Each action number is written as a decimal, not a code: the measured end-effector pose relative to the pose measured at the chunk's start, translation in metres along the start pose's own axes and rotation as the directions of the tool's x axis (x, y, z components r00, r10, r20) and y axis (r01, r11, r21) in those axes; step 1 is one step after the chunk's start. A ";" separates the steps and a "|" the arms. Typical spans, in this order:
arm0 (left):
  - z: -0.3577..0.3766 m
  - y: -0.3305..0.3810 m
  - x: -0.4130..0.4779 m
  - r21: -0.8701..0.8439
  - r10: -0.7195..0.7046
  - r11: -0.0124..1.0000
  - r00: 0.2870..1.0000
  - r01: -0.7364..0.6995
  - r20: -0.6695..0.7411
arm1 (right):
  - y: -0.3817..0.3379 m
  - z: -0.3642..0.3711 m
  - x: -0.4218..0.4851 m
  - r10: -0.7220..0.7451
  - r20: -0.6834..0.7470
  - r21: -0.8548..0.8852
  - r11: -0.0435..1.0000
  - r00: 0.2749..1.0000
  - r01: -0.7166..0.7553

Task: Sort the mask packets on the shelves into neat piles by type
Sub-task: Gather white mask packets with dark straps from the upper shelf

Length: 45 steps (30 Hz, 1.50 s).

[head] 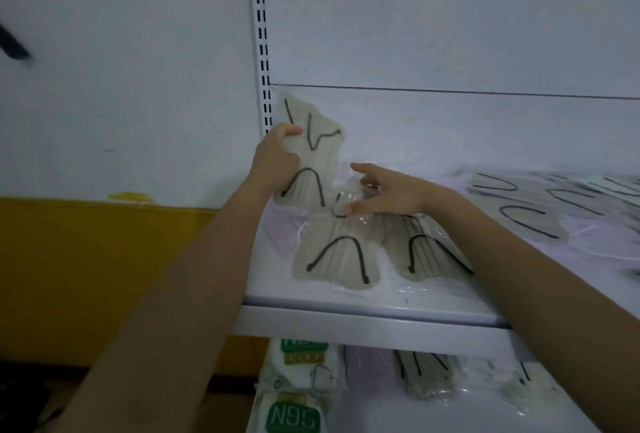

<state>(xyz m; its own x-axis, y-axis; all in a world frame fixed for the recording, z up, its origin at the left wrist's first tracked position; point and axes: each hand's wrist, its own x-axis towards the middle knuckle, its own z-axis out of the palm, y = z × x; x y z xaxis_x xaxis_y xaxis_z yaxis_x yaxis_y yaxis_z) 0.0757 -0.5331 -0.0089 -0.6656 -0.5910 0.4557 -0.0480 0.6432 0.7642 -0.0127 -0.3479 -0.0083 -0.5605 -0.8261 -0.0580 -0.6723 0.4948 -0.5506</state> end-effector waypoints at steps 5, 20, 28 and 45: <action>-0.005 0.001 -0.003 0.159 0.176 0.978 0.941 -0.134 -0.290 | 0.002 -0.006 -0.003 -0.029 0.017 -0.049 0.998 0.999 0.030; -0.004 0.023 -0.004 -0.100 0.281 0.954 0.959 -0.282 -0.023 | 0.003 -0.022 0.005 -0.084 -0.756 0.266 0.867 0.649 0.422; -0.007 0.004 0.005 -0.080 0.122 0.986 0.953 -0.150 -0.277 | 0.040 -0.012 0.019 0.190 -0.189 -0.195 0.954 0.963 -0.226; -0.006 0.018 -0.004 -0.205 0.127 0.968 0.988 -0.142 -0.082 | 0.007 -0.023 0.007 -0.077 -0.713 0.405 0.767 0.697 0.498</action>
<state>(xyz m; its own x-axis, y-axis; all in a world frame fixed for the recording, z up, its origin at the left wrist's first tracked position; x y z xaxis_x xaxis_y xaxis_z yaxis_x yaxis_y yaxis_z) 0.0820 -0.5219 0.0053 -0.6031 -0.5421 0.5851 0.2008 0.6066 0.7692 -0.0323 -0.3445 0.0062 -0.6836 -0.4219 0.5955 -0.5992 -0.1414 -0.7880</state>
